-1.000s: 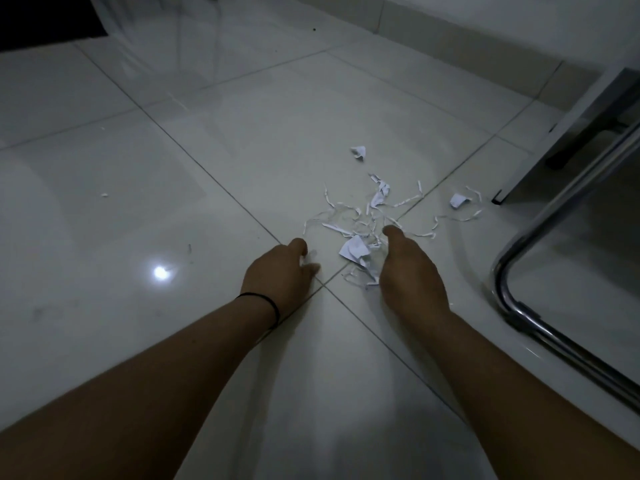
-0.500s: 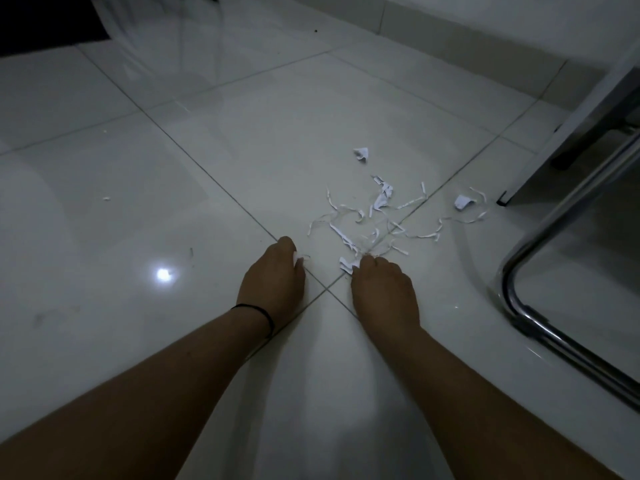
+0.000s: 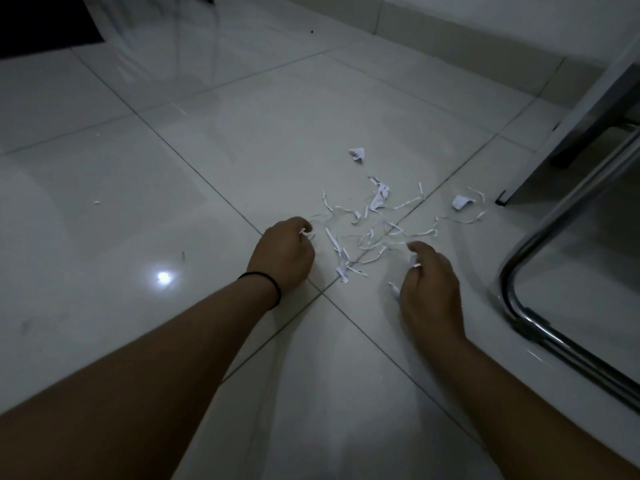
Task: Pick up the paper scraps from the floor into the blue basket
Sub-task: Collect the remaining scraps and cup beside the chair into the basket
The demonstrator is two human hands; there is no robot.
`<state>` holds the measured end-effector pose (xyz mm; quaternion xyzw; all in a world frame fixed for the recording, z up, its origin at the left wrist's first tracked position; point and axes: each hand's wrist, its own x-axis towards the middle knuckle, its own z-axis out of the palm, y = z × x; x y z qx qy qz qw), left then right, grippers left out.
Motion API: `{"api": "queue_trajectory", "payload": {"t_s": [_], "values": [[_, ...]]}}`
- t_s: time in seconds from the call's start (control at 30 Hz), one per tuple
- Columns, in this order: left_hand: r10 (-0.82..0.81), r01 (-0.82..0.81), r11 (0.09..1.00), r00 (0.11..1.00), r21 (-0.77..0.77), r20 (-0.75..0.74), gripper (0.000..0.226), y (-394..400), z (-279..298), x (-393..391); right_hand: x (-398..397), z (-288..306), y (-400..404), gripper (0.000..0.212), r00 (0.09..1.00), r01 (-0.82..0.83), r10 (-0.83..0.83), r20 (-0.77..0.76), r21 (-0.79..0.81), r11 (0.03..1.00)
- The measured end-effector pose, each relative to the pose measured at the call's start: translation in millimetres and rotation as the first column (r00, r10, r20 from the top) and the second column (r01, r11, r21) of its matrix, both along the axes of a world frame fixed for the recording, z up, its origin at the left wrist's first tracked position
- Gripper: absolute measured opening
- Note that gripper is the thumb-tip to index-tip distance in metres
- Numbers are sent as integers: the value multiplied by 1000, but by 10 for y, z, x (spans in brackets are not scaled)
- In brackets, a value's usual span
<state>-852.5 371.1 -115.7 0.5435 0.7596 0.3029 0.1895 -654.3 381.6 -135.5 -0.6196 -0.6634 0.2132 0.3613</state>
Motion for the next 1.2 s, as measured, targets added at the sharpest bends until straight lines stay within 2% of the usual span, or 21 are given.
{"api": "queue_trajectory", "payload": {"t_s": [0.07, 0.13, 0.23, 0.3, 0.33, 0.43, 0.5, 0.6, 0.67, 0.77, 0.83, 0.93, 1.03, 1.13, 1.2], "values": [[14, -15, 1000, 1000, -8, -28, 28, 136, 7, 52, 92, 63, 178, 27, 999, 44, -44, 5, -36, 998], [23, -24, 1000, 997, -14, -69, 40, 223, -12, 139, 150, 124, 349, 24, 996, 75, -71, 59, -56, 996], [-59, 45, 996, 979, -74, -193, 59, 229, -148, 296, 161, 162, 544, 24, 992, 73, -65, 107, -64, 995], [-124, 83, 985, 950, -149, -287, 69, 160, -257, 359, 121, 162, 628, 42, 985, 80, -65, 157, -91, 993], [-140, 92, 984, 930, -154, -340, 65, 129, -305, 377, 94, 151, 659, 54, 978, 83, -59, 199, -113, 990], [-126, 128, 991, 895, -23, -429, 37, 43, -382, 404, 29, 91, 718, 82, 925, 97, -22, 379, -180, 979], [-135, 169, 985, 876, 32, -462, 27, -5, -411, 405, -4, 11, 679, 74, 853, 82, 18, 521, -167, 983], [-191, 229, 973, 862, 24, -469, 26, -54, -418, 372, -60, -98, 557, 38, 771, -47, 74, 633, -60, 997], [-229, 253, 967, 889, 10, -398, 25, -85, -368, 335, -63, -66, 448, 29, 823, -95, 103, 559, -43, 995], [-271, 276, 961, 934, -9, -232, 23, -136, -132, 268, 7, 156, 268, 32, 960, -118, 142, 242, -112, 987], [-287, 290, 957, 939, -11, -187, 25, -187, 185, 244, 70, 392, 97, 38, 981, -159, 171, 88, -126, 979], [-286, 291, 956, 952, 40, -107, 29, -313, 799, 353, 162, 834, -141, 38, 977, -187, 161, -143, -187, 964], [-261, 262, 958, 965, 121, -24, 29, -581, 1452, 633, 346, 1406, -408, 36, 910, -240, 118, -398, -273, 932], [-260, 236, 959, 952, 156, 161, 29, -892, 2025, 940, 623, 2002, -750, 32, 848, -272, 106, -519, -254, 928], [-269, 226, 961, 897, 160, 349, 25, -1129, 2407, 1223, 895, 2408, -1047, 32, 850, -252, 114, -515, -207, 945]]}}
